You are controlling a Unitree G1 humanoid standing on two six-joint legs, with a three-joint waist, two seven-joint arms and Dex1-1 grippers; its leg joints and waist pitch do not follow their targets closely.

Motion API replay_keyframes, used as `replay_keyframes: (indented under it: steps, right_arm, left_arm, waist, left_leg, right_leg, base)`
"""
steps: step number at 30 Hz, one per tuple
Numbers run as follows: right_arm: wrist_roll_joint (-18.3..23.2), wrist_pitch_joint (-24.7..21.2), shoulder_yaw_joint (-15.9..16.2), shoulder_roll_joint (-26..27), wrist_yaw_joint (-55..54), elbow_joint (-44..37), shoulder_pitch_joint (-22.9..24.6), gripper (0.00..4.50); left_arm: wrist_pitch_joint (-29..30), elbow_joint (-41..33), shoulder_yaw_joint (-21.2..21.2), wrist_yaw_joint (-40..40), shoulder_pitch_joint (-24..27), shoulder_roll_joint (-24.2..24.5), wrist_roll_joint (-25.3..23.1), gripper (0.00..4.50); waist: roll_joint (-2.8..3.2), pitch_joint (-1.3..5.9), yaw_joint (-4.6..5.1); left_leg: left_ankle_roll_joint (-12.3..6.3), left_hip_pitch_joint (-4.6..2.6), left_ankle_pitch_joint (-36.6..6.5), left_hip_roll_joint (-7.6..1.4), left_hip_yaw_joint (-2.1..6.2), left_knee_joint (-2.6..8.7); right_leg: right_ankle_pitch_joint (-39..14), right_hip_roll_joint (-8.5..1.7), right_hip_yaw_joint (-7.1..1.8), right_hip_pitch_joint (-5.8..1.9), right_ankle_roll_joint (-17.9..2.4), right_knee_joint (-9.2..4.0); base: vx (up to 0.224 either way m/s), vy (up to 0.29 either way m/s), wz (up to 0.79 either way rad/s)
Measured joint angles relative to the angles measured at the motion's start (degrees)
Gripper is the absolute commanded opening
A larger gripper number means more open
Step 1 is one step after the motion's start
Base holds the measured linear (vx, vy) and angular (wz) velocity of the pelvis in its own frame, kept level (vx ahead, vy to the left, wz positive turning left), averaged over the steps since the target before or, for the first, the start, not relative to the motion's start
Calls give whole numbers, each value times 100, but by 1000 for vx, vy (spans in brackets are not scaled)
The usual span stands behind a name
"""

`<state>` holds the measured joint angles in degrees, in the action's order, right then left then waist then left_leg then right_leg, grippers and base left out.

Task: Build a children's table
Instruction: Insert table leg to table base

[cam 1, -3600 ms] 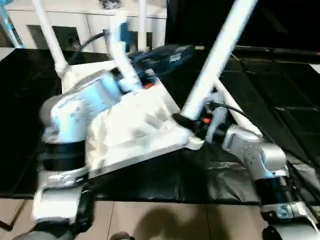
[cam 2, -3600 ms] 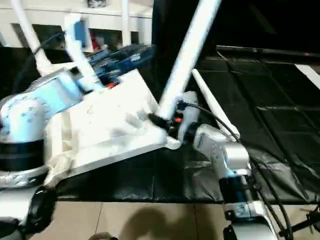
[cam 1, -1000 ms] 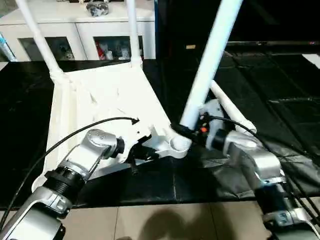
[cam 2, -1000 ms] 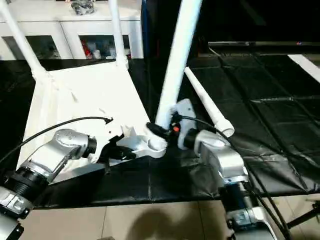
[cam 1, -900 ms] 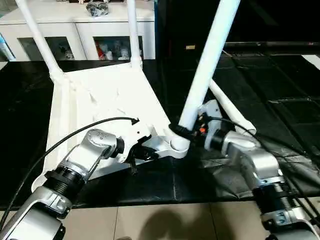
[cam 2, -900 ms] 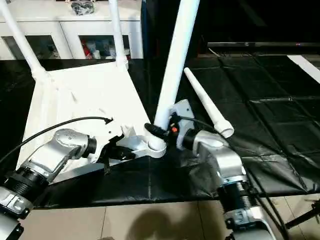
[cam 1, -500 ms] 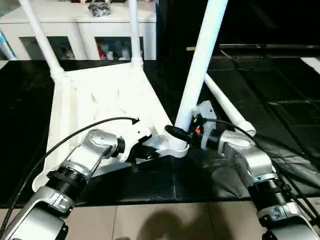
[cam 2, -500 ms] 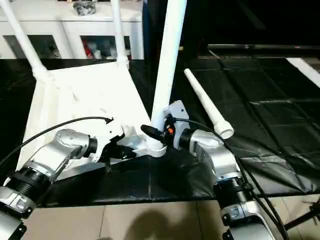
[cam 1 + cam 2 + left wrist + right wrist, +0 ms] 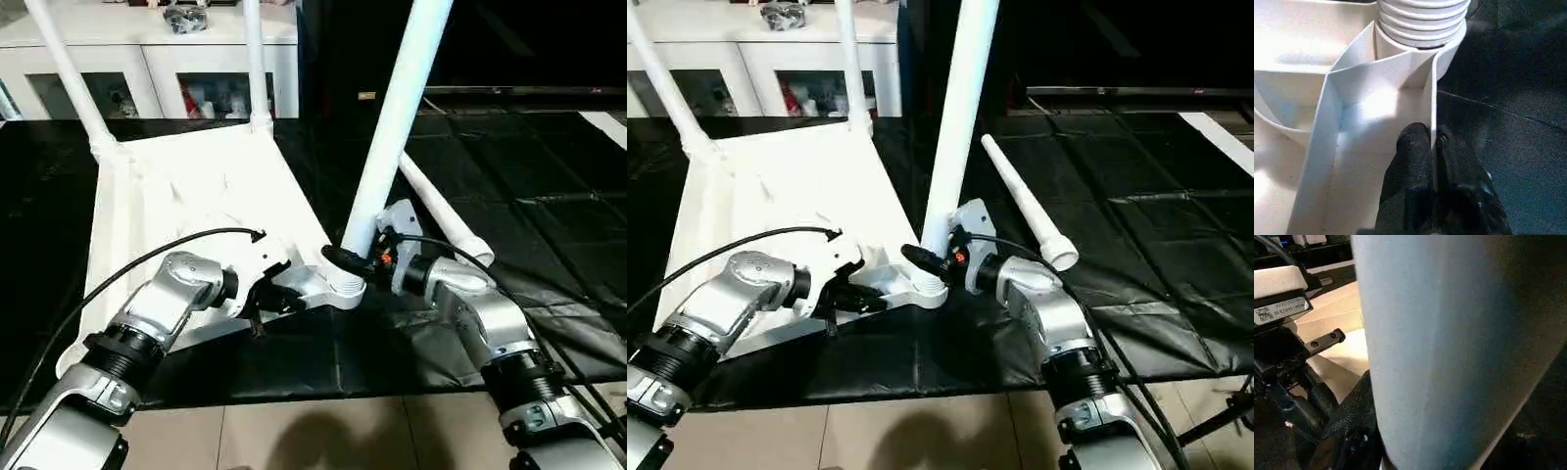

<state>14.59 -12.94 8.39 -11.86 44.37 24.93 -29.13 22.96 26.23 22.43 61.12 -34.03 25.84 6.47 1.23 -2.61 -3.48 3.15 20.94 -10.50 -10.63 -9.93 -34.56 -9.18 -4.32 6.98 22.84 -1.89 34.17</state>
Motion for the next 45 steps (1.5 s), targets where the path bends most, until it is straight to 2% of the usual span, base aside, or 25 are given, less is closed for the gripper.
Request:
replay_keyframes:
  steps: [12, 21, 26, 29, 32, 34, 37, 41, 45]
  right_arm:
    - [8, 65, -13, 7, 154, 160, -49, 191]
    - [625, -299, -659, 216, 144, 582, -100, 191]
    - [746, -196, -761, 240, 107, 468, 113, 191]
    - [749, 90, -805, 319, 53, 257, 431, 191]
    - [617, 377, -722, 321, -14, 86, 612, 191]
    - [348, 685, -504, 205, -48, -108, 774, 191]
    - [133, 899, -372, 159, -84, -275, 898, 191]
    - [-19, 958, -229, 63, -83, -379, 913, 191]
    - [-301, 978, 87, -181, 115, -430, 751, 191]
  left_arm:
    - [78, -30, -24, 13, 7, -4, 10, 0]
    - [183, -78, -99, -56, 39, -41, 6, 0]
    - [188, -72, -99, -68, 33, -89, 3, 0]
    - [185, -25, -99, -68, 14, -153, 3, 0]
    - [185, 20, -98, -68, -13, -194, -2, 0]
    - [184, 84, -97, -68, -39, -221, -2, 0]
    - [174, 106, -95, -62, -42, -236, 1, 0]
    - [155, 106, -84, -49, -42, -236, 2, 0]
    - [100, 111, -73, -7, -40, -226, -10, 0]
  waist:
    - [0, 0, 7]
    - [4, -2, 7]
    - [16, -2, -19]
    - [46, 3, -65]
    - [66, 4, -119]
    - [70, 6, -152]
    - [71, 7, -163]
    - [69, 7, -168]
    - [49, 10, -179]
  left_leg:
    - [0, -1, 0, 0, 0, 0]
    - [0, 0, 0, -1, 0, 0]
    - [1, 0, -1, 0, 1, 1]
    - [1, 2, -2, 2, 0, 4]
    - [1, -1, -2, 0, 1, 9]
    - [1, -2, -2, 0, 0, 10]
    - [1, -3, -2, 1, 0, 10]
    - [1, -2, -2, 1, 1, 10]
    - [1, -1, -2, 1, 0, 13]
  right_leg:
    - [0, 0, 0, -1, 0, 0]
    - [1, 0, 0, 0, -2, -1]
    - [1, 0, 0, -2, -2, -1]
    - [1, -1, 0, -2, -2, -8]
    - [1, 0, 1, -1, -2, -7]
    - [0, 1, 1, -1, -1, -8]
    - [0, 0, 1, -4, 0, -11]
    - [-1, 0, 1, -4, 1, -12]
    - [-2, 0, 1, -3, 3, -12]
  base:
    - [0, 0, 0]
    - [0, 0, 0]
    - [0, 0, 0]
    - [0, 0, 0]
    - [0, 0, 0]
    - [0, 0, 0]
    - [0, 0, 0]
    - [0, 0, 0]
    - [0, 0, 0]
